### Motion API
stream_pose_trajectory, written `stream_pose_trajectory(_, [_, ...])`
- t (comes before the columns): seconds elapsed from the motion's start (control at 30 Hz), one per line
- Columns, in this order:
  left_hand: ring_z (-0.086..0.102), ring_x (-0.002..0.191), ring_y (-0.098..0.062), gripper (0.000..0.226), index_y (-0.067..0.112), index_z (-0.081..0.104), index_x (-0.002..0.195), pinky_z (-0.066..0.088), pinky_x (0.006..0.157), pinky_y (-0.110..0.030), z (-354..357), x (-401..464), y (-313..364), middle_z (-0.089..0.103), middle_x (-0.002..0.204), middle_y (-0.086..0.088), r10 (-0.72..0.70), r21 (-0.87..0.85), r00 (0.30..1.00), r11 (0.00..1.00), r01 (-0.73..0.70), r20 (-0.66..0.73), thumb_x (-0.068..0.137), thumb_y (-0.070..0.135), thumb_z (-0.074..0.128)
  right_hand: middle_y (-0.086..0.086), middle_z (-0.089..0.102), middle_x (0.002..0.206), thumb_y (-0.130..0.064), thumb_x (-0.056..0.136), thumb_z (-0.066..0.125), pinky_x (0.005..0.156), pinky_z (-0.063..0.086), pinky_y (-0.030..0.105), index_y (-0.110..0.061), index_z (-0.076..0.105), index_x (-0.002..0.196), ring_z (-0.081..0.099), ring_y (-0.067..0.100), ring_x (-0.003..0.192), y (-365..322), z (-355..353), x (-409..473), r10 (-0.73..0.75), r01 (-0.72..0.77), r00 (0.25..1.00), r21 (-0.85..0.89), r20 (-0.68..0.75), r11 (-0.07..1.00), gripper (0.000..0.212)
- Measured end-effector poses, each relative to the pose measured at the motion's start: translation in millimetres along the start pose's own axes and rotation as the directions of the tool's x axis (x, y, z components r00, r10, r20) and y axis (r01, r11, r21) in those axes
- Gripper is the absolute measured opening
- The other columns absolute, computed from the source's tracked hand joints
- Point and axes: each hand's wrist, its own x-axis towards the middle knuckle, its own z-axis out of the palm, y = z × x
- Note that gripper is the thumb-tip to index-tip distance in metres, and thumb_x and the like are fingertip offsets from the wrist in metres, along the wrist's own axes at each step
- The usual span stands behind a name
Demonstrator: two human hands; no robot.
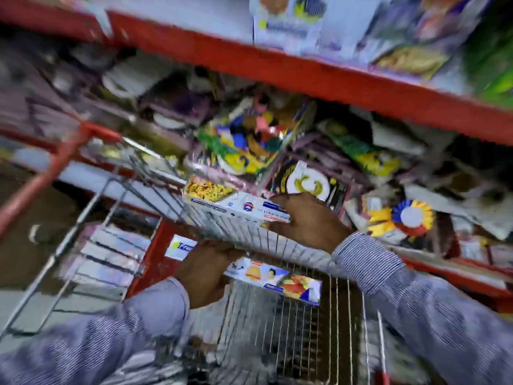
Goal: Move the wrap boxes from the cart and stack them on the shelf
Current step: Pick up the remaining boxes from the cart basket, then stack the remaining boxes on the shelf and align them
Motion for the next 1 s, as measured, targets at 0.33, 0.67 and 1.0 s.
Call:
stream_pose_trajectory(0.33, [0.065,0.109,-0.021,0.063,0.037,0.058,0.124,0.053,0.088,-0.029,-226,54,29,0.071,0.118,0.004,0.077,0.027,0.959,0.997,-0.072,-0.272,0.063,0.031,0.074,0.012,0.066,0.123,-0.036,0.087,0.069,0.087,0.042,0.032,-0.016,0.062,0.128,0.059,0.026,0.112,-64,-236,2,-0.093,0.087,0.974,-0.039,-0.207,0.995,0.046])
stream_pose_trajectory(0.67, [0.061,0.118,-0.012,0.06,0.033,0.065,0.122,0.046,0.097,-0.018,-331,141,45,0.065,0.128,0.008,0.084,-0.105,0.961,0.988,-0.115,-0.265,0.063,0.039,0.073,0.016,0.055,0.124,-0.037,0.091,0.064,0.089,0.038,0.032,-0.006,0.055,0.131,0.051,0.03,0.116,-38,-336,29,0.009,-0.046,0.955,-0.118,-0.296,0.992,0.052])
stream_pose_trajectory(1.0, [0.062,0.115,-0.017,0.053,0.035,0.062,0.126,0.053,0.094,-0.031,-366,201,59,0.063,0.131,0.007,0.112,-0.095,0.971,0.986,-0.135,-0.21,0.078,0.023,0.082,0.01,0.027,0.161,-0.032,0.098,0.053,0.12,0.025,0.034,-0.012,0.041,0.146,0.027,0.026,0.148,6,-364,89,0.113,-0.143,0.941,-0.071,-0.318,0.987,0.054])
